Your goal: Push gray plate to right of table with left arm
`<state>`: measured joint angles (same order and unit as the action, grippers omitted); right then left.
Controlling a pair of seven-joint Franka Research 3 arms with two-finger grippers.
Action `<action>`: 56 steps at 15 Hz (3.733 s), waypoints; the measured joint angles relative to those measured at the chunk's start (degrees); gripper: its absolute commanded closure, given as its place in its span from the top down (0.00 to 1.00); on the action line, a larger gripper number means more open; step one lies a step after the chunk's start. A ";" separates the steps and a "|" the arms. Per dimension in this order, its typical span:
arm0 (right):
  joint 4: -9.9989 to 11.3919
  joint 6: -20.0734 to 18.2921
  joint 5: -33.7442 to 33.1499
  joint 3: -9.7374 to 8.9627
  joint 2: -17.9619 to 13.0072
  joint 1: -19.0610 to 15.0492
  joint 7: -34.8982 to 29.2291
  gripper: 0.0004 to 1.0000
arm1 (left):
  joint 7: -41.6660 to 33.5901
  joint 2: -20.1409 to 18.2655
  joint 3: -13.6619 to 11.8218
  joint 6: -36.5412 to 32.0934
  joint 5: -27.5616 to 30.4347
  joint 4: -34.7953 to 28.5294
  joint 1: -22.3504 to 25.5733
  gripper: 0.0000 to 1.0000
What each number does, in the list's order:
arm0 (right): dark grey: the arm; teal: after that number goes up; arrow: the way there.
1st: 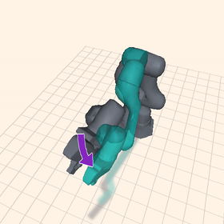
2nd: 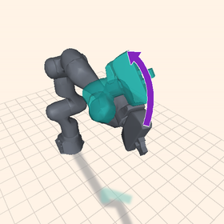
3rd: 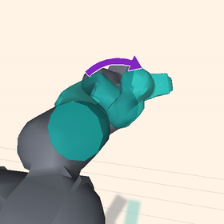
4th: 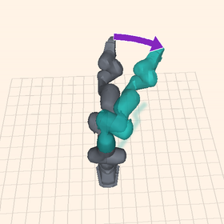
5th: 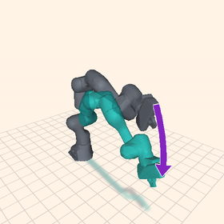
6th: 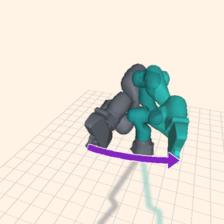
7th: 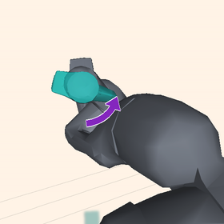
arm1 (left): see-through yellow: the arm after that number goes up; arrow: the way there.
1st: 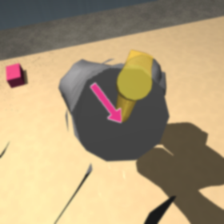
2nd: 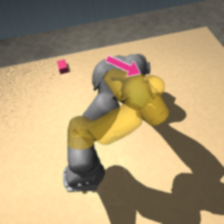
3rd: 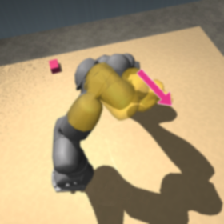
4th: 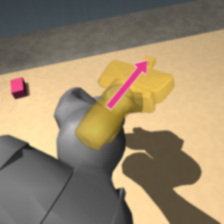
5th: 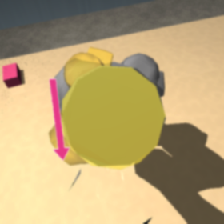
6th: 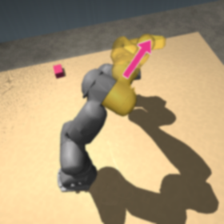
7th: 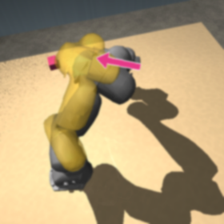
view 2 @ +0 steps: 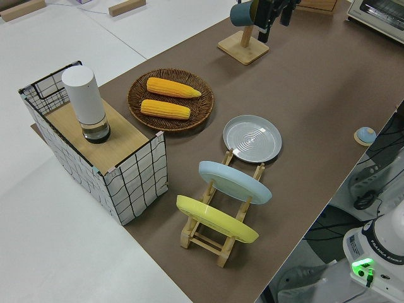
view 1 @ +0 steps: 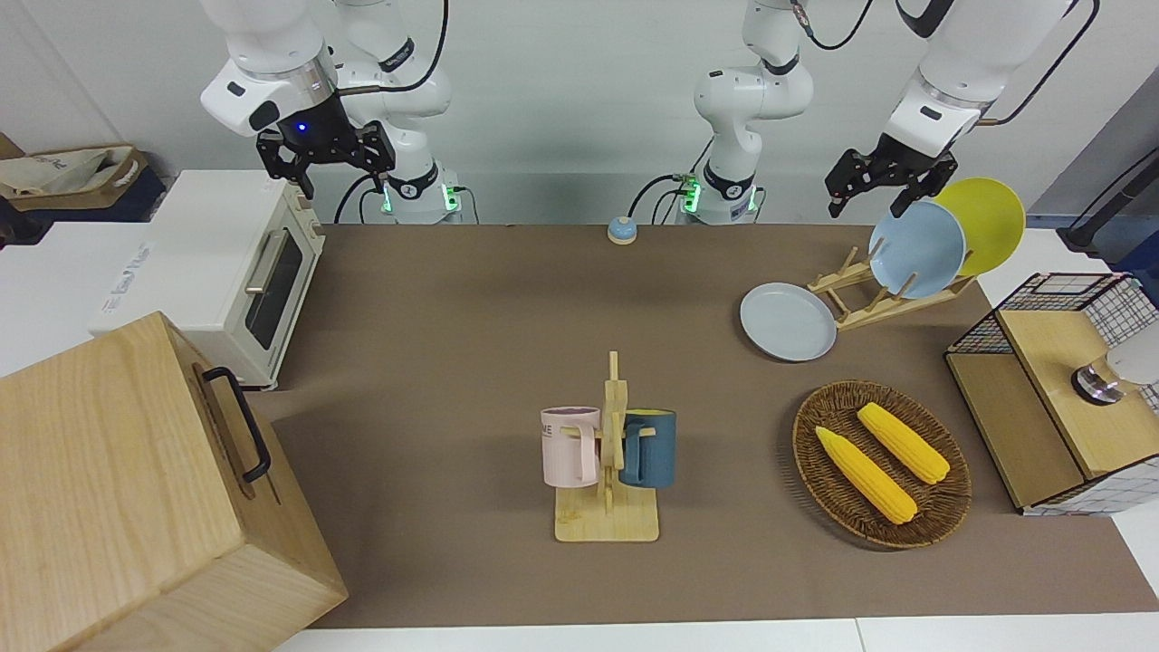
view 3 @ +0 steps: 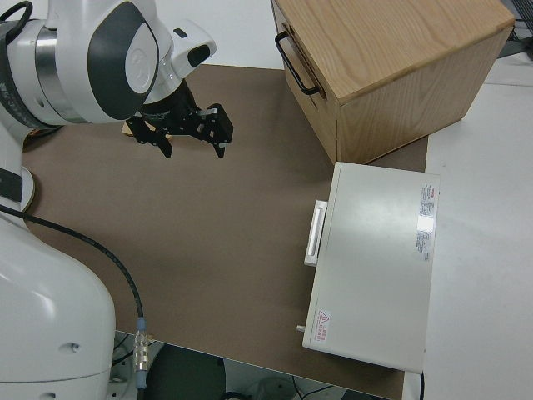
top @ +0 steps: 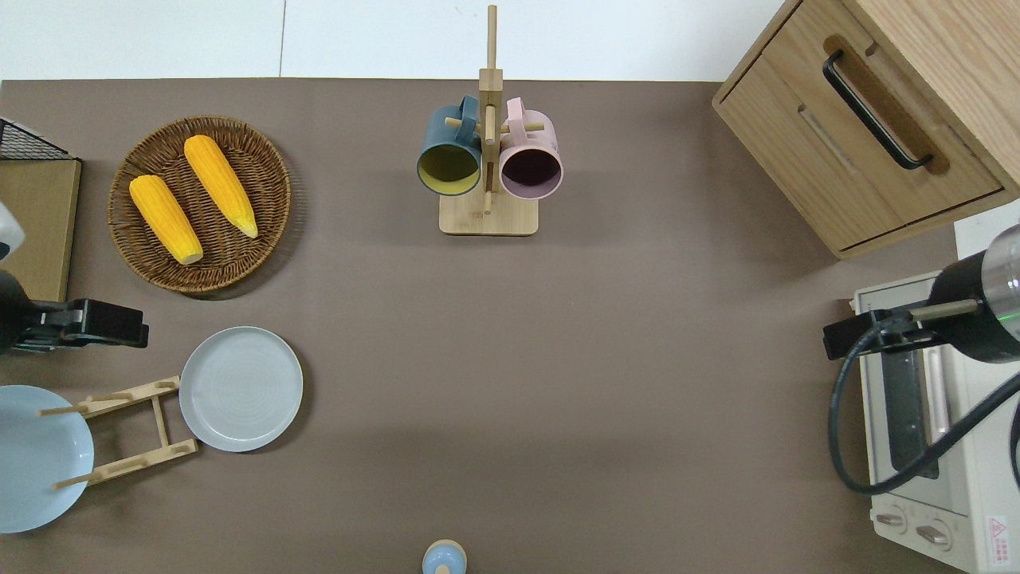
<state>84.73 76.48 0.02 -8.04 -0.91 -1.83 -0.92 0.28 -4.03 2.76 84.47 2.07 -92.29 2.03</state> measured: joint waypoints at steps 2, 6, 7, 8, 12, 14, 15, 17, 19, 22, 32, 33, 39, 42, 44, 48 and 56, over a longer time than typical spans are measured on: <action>0.00 0.00 0.00 0.00 0.00 0.00 0.00 0.98 | 0.00 -1.58 -0.12 0.79 0.00 -3.25 0.03 1.00; 0.00 0.00 0.00 0.00 0.00 0.00 0.00 0.98 | -0.01 -8.77 -0.76 7.86 -0.02 -16.21 0.30 1.00; 0.00 0.00 0.00 0.00 0.00 0.00 0.00 0.98 | -0.07 -11.27 -1.20 10.62 -0.03 -20.73 0.44 1.00; 0.00 0.00 0.00 0.00 0.00 0.00 0.00 0.98 | -0.18 -13.33 -1.54 12.96 -0.03 -24.57 0.55 1.00; 0.00 0.00 0.00 0.00 0.00 0.00 0.00 0.98 | -0.35 -18.06 -2.00 21.23 -0.25 -36.26 2.23 1.00; 0.00 0.00 0.00 0.00 0.00 0.00 0.00 0.98 | -0.56 -18.59 -2.08 26.24 -0.61 -40.69 2.99 1.00; 0.00 0.00 0.00 0.00 0.00 0.00 0.00 0.98 | -0.60 -18.66 -2.10 28.91 -0.93 -42.89 3.33 1.00; 0.00 0.00 0.00 0.00 0.00 0.00 0.00 0.98 | -0.98 -18.67 -2.11 34.06 -1.12 -47.19 4.19 1.00; 0.00 0.00 0.00 0.00 0.00 0.00 0.00 0.98 | -1.70 -18.67 -2.12 38.75 -1.14 -51.08 5.34 1.00; 0.00 0.00 0.00 0.00 0.00 0.00 0.00 0.98 | -2.67 -18.59 -2.14 44.64 -1.15 -55.73 6.89 1.00; 0.00 0.00 0.00 0.00 0.00 0.00 0.00 0.98 | -3.06 -6.06 -2.08 61.15 -1.16 -59.85 8.12 0.48; 0.00 0.00 0.00 0.00 0.00 0.00 0.00 0.98 | -3.06 -5.37 -2.09 61.57 -1.16 -59.83 8.14 0.11; 0.00 0.00 0.00 0.00 0.00 0.00 0.00 0.98 | -3.06 -4.91 -2.01 61.94 -1.16 -59.60 8.19 0.00; 0.00 0.00 0.00 0.00 0.00 0.00 0.00 0.98 | -3.04 -5.20 -2.09 61.99 -1.15 -59.22 8.22 0.00; 0.00 0.00 0.00 0.00 0.00 0.00 0.00 0.98 | -2.89 -5.22 -2.04 62.09 -1.09 -59.16 8.22 0.00; 0.00 0.00 0.00 0.00 0.00 0.00 0.00 0.98 | -2.75 -5.38 -1.92 62.08 -1.04 -58.83 8.21 0.00; 0.00 0.00 0.00 0.00 0.00 0.00 0.00 0.98 | 13.84 -5.28 5.75 62.01 -1.16 -58.63 6.32 0.00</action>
<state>84.73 76.48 0.02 -8.04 -0.91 -1.83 -0.92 14.12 -9.31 8.52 146.48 0.91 -150.92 8.36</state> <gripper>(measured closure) 0.013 0.987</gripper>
